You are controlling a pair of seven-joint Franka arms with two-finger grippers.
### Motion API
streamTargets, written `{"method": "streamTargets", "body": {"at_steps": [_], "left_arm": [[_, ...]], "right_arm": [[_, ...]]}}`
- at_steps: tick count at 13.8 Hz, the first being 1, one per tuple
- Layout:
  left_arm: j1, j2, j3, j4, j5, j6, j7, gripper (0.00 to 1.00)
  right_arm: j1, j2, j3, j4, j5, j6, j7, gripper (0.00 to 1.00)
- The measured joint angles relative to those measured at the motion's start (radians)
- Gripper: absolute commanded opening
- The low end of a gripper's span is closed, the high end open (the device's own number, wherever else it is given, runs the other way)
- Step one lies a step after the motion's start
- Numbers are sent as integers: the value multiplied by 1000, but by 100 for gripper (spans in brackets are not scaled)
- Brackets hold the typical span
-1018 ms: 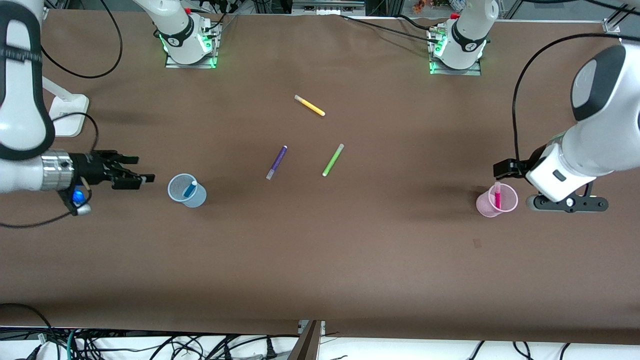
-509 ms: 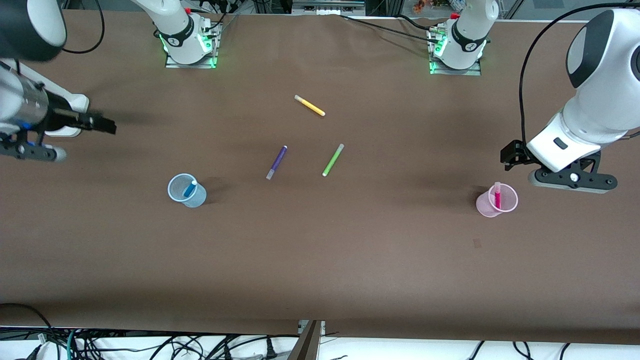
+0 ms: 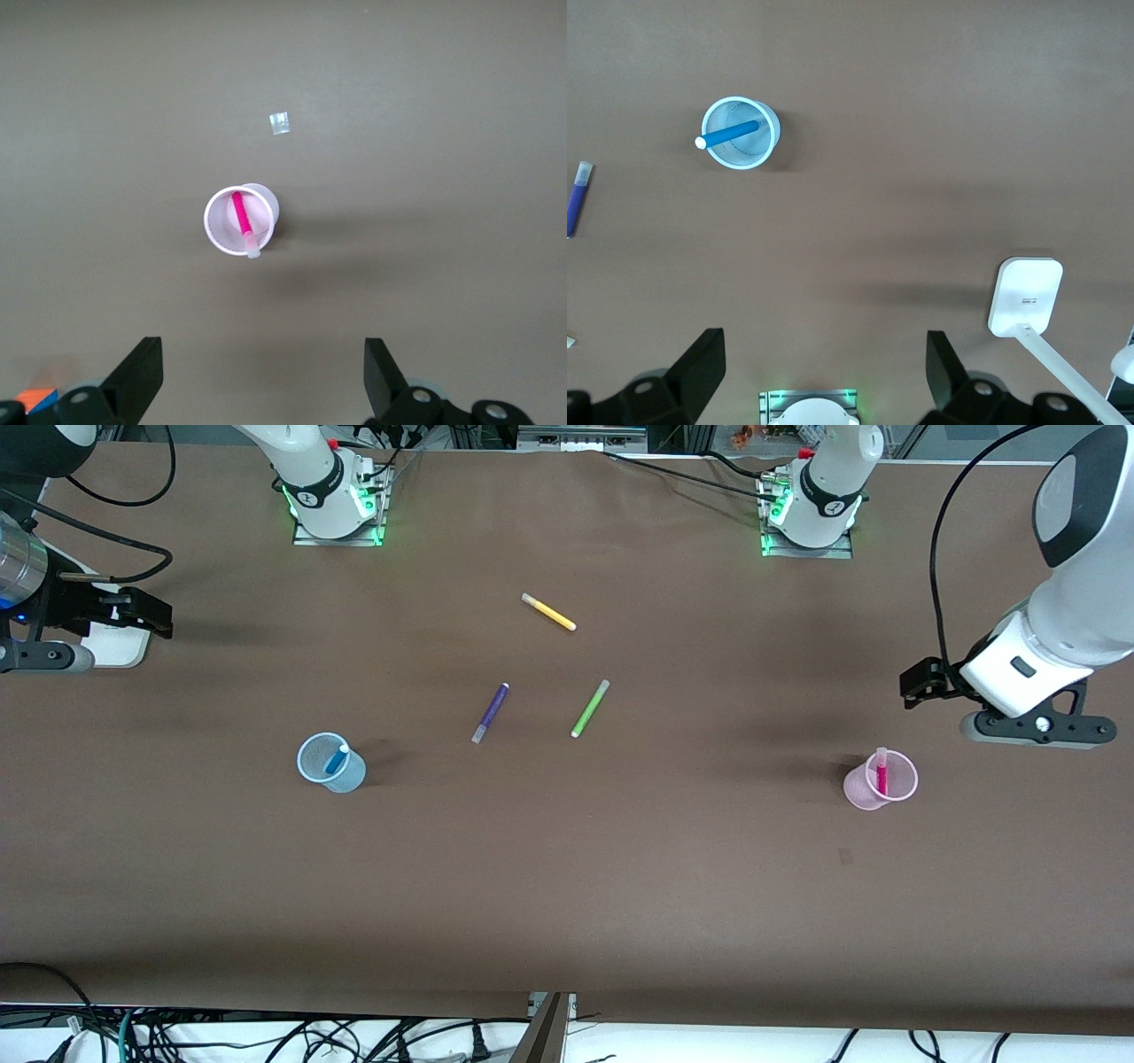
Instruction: Place pink and blue markers in matching cups
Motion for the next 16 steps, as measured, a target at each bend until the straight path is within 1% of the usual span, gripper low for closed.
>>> {"method": "streamTargets", "body": {"at_steps": [2,3,4,6,8,10,12,16], "left_arm": [[-99,-18,136,-14,-60,14,0,100],[-127,-37,179,-36,-75,48,1,100],[-138,-66,198,-66,-81,79,2,100],[-139,-132,203,-132,-81,93,2,100],[-119,-177,188,-179,-81,88,2,100],[-92,-193,150,-203,-81,84,2,100],[-92,-192,130,-206,-81,84,2,100],[-92,-192,123,-207,-81,84,3,100]], "right_arm": [[0,0,1,0,6,0,27,100],[-1,-1,2,1,9,0,42,100],[-11,-4,10,1,10,0,50,100],[-86,-15,74,-1,20,4,52,100],[-131,-36,107,-4,28,29,51,100],[-136,-70,113,-17,28,60,51,100],[-136,-102,115,-36,28,62,51,100],[-138,-112,115,-55,28,62,51,100]]}}
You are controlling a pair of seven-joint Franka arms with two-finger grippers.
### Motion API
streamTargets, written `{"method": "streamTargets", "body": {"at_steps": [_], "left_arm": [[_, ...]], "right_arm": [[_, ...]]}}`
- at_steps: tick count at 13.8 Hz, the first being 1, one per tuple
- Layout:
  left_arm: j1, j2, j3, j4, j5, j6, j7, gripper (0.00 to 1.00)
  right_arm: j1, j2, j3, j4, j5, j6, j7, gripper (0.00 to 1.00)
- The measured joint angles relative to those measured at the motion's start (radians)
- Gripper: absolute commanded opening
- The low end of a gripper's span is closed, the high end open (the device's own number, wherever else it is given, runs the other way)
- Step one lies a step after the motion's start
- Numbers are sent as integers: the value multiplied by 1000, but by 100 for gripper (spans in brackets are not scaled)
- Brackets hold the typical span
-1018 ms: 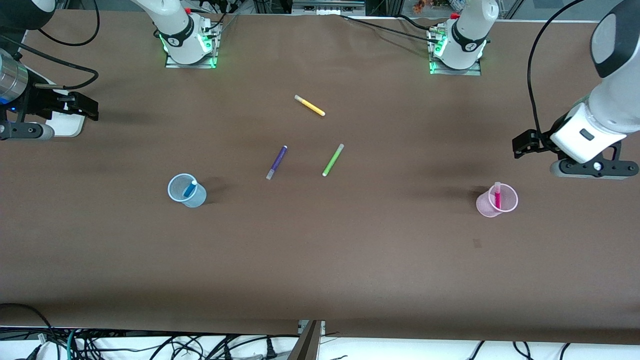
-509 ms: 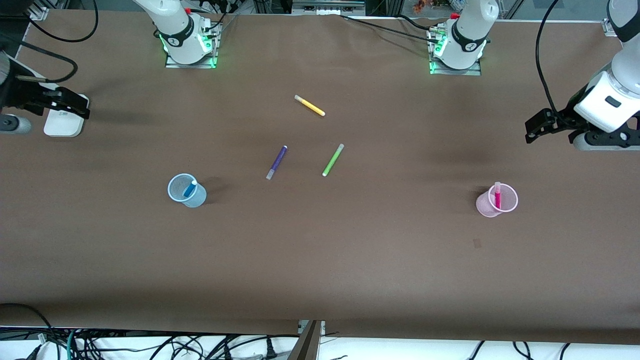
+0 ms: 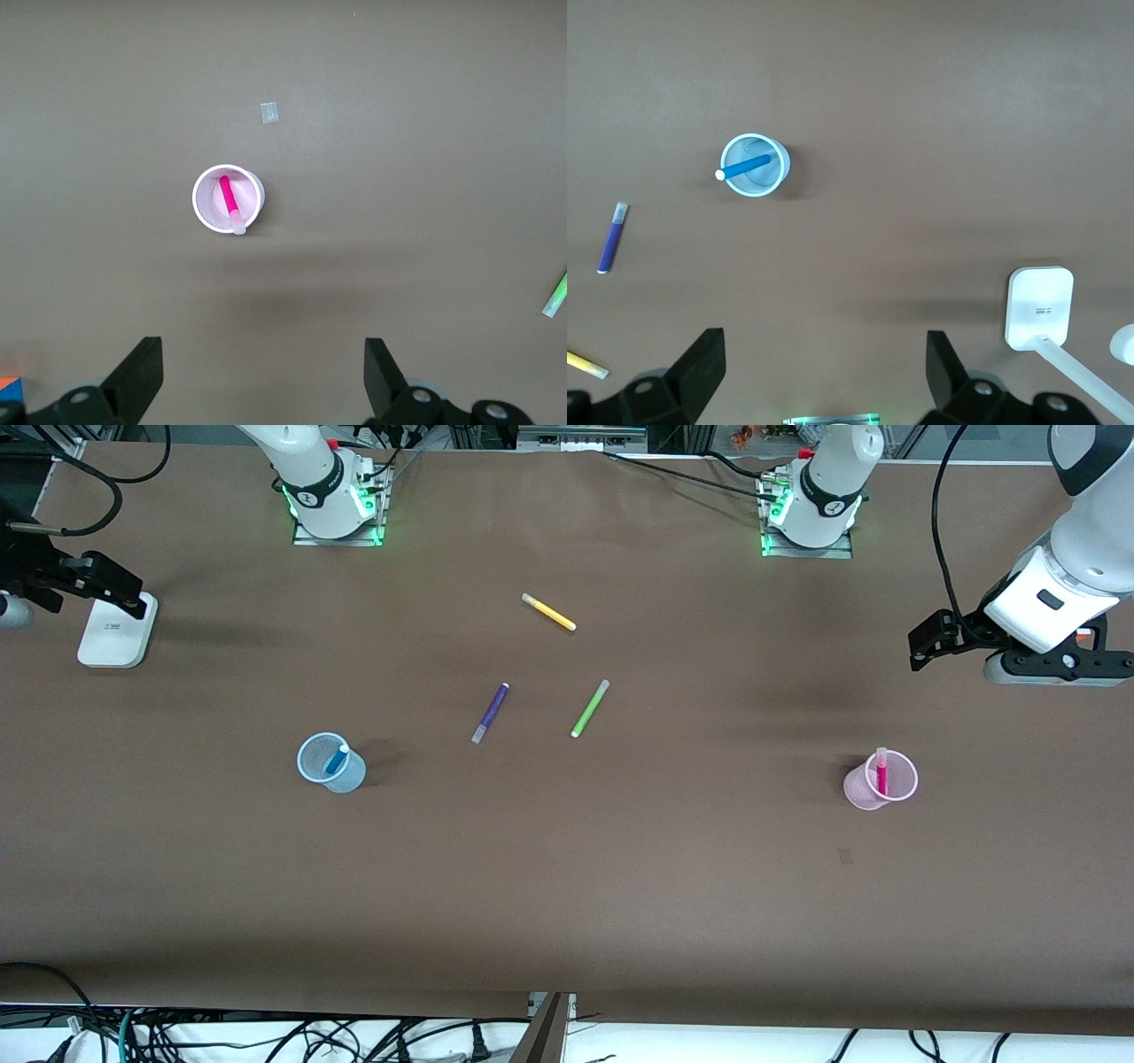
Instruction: Place pink and blue markers in matching cups
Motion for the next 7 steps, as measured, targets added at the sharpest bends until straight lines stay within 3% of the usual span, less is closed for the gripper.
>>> {"method": "streamTargets", "body": {"at_steps": [7], "left_arm": [[0,0,-4,0,0,0,0,100]], "right_arm": [[-1,0,0,-9,47,0,3,100]]}}
